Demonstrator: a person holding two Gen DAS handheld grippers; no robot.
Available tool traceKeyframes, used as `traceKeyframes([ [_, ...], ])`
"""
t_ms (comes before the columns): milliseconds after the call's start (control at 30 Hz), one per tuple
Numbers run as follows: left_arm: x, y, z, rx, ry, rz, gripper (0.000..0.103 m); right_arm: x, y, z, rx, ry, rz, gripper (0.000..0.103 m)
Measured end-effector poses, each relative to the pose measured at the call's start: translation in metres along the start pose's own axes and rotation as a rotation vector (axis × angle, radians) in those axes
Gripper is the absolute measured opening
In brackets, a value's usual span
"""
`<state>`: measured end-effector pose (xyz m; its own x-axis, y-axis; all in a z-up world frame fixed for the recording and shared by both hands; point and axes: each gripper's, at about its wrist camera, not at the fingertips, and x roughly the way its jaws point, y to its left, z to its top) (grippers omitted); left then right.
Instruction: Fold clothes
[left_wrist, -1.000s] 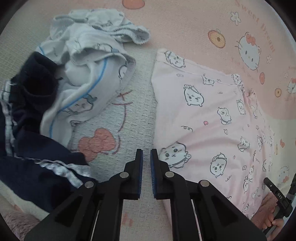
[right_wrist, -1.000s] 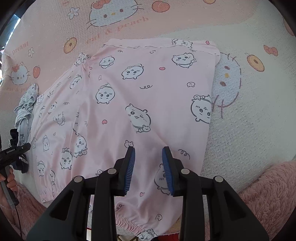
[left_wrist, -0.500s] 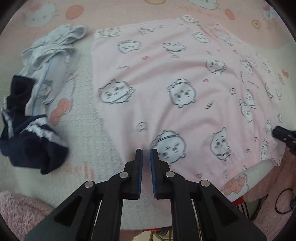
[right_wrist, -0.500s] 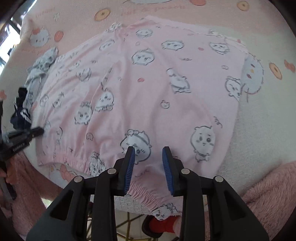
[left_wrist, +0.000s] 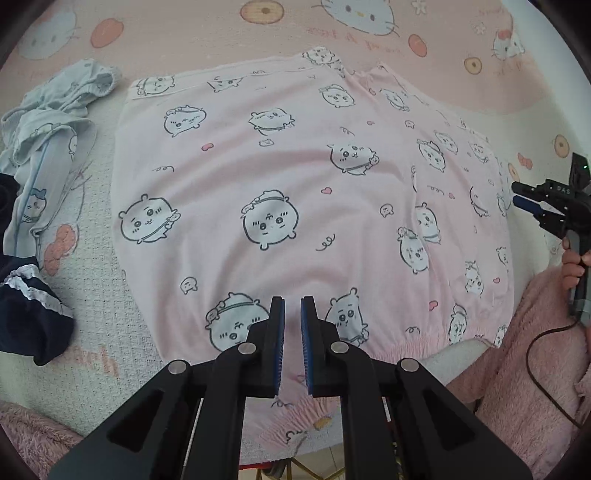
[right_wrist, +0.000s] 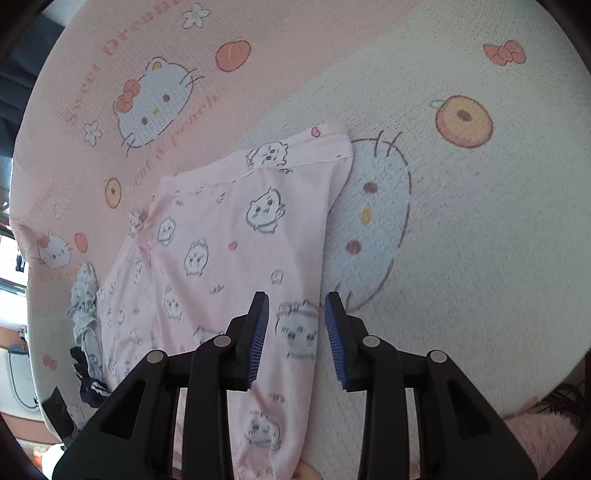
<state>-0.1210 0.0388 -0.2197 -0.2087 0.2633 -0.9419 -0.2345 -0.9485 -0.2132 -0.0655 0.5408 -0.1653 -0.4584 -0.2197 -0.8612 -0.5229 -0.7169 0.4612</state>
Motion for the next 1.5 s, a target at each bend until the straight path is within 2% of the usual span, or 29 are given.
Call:
traceKeyframes([
  [133,0.004,-0.005,0.036,-0.009,-0.018,-0.082,0.010,0.032,-0.009,0.026,0.035,0.015,0.073,0.032],
  [200,0.009,-0.027,0.062,0.045,-0.041,-0.110,0.010,0.036,-0.007,0.033,0.005,0.006,0.080,0.032],
  [233,0.013,-0.043,0.077,0.080,-0.052,-0.121,0.010,0.038,-0.004,0.033,-0.021,-0.003,0.066,0.029],
  [267,0.021,-0.061,0.092,0.114,-0.060,-0.127,0.010,0.040,0.000,0.033,-0.048,-0.012,0.049,0.013],
  [300,0.030,-0.077,0.103,0.144,-0.055,-0.130,0.010,0.042,0.005,0.032,-0.087,-0.014,0.014,0.007],
  [400,0.057,-0.124,0.130,0.231,-0.033,-0.139,0.010,0.041,0.016,0.033,-0.182,-0.058,-0.076,0.003],
  [467,0.072,-0.147,0.138,0.285,-0.017,-0.130,0.010,0.038,0.018,0.037,-0.216,-0.101,-0.147,0.002],
  [600,0.089,-0.168,0.135,0.354,0.015,-0.087,0.010,0.033,-0.002,0.048,-0.193,-0.132,-0.260,0.001],
  [633,0.092,-0.169,0.132,0.365,0.025,-0.067,0.010,0.032,-0.008,0.050,-0.163,-0.129,-0.217,0.003],
  [700,0.090,-0.166,0.128,0.354,0.018,-0.084,0.010,0.030,-0.019,0.054,-0.078,-0.114,-0.083,0.004],
  [733,0.089,-0.163,0.127,0.341,0.023,-0.099,0.010,0.031,-0.024,0.057,-0.036,-0.104,-0.022,0.009],
  [767,0.088,-0.159,0.125,0.328,0.029,-0.113,0.010,0.034,-0.027,0.061,-0.001,-0.096,0.022,0.020],
  [800,0.087,-0.157,0.125,0.323,0.030,-0.115,0.010,0.038,-0.029,0.066,0.018,-0.092,0.051,0.025],
  [900,0.085,-0.151,0.124,0.314,0.030,-0.110,0.010,0.048,-0.026,0.084,0.036,-0.110,0.083,0.031],
  [1067,0.080,-0.149,0.127,0.304,0.030,-0.103,0.010,0.052,-0.030,0.090,0.061,-0.105,0.136,0.029],
  [1100,0.081,-0.148,0.128,0.302,0.031,-0.103,0.010,0.053,-0.030,0.089,0.043,-0.094,0.134,0.020],
  [1133,0.082,-0.148,0.129,0.301,0.035,-0.099,0.010,0.053,-0.030,0.089,0.015,-0.087,0.103,0.002],
  [1200,0.085,-0.147,0.131,0.296,0.045,-0.101,0.010,0.051,-0.029,0.090,-0.029,-0.081,0.066,0.002],
  [1400,0.085,-0.141,0.132,0.284,0.075,-0.127,0.010,0.050,-0.011,0.091,-0.210,-0.146,-0.133,0.002],
  [1500,0.080,-0.145,0.127,0.324,0.074,-0.098,0.010,0.053,-0.010,0.094,-0.224,-0.170,-0.146,0.002],
])
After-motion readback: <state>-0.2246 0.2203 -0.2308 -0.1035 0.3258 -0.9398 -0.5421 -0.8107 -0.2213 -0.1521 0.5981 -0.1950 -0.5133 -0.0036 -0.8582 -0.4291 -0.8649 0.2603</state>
